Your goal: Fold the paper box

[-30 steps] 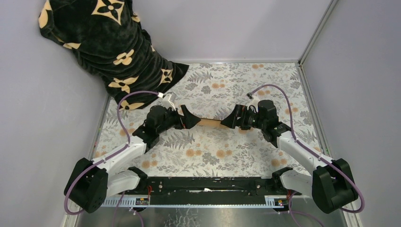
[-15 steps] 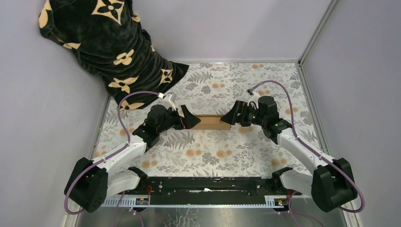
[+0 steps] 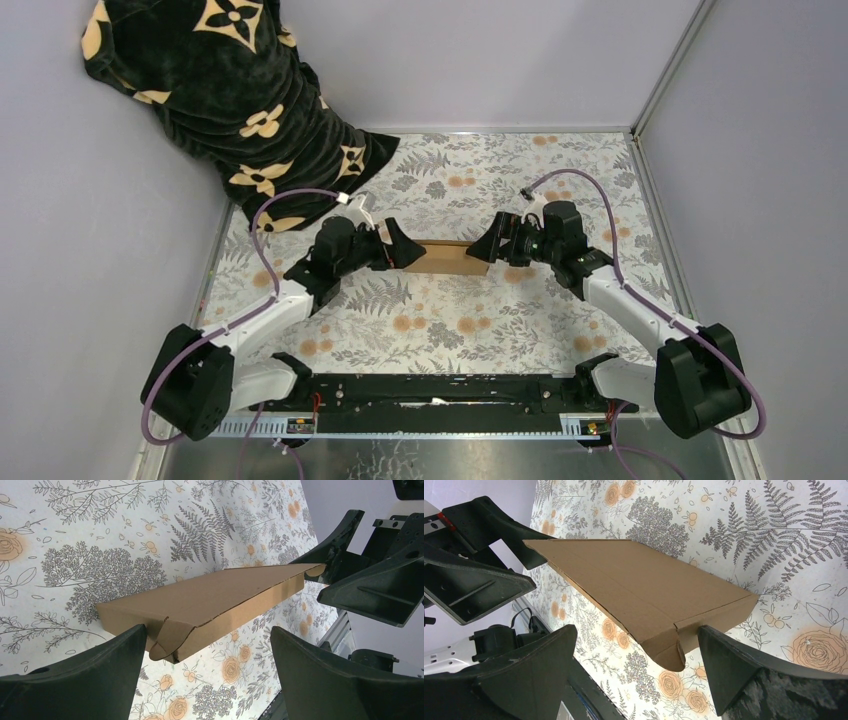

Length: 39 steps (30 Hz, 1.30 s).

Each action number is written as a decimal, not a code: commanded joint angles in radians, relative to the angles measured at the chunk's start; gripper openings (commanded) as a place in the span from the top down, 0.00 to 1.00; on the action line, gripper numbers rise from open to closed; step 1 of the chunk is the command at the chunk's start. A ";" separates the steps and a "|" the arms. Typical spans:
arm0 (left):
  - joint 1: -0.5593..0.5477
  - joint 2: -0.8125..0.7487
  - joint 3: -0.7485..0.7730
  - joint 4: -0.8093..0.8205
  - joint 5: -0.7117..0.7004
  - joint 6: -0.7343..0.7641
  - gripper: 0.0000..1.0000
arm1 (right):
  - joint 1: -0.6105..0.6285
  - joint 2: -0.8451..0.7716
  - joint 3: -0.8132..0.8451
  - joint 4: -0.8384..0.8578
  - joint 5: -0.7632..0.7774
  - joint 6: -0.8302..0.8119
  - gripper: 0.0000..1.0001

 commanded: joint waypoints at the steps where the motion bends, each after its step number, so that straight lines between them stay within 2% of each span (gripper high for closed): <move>1: -0.012 0.027 0.048 0.064 0.088 -0.018 0.01 | 0.008 0.019 0.060 0.052 -0.068 0.005 0.00; 15: -0.012 0.103 0.074 0.091 0.101 -0.016 0.01 | -0.044 0.108 0.115 0.057 -0.114 -0.001 0.00; 39: 0.006 0.135 0.123 0.020 0.068 0.049 0.01 | -0.108 0.163 0.151 0.049 -0.165 -0.025 0.00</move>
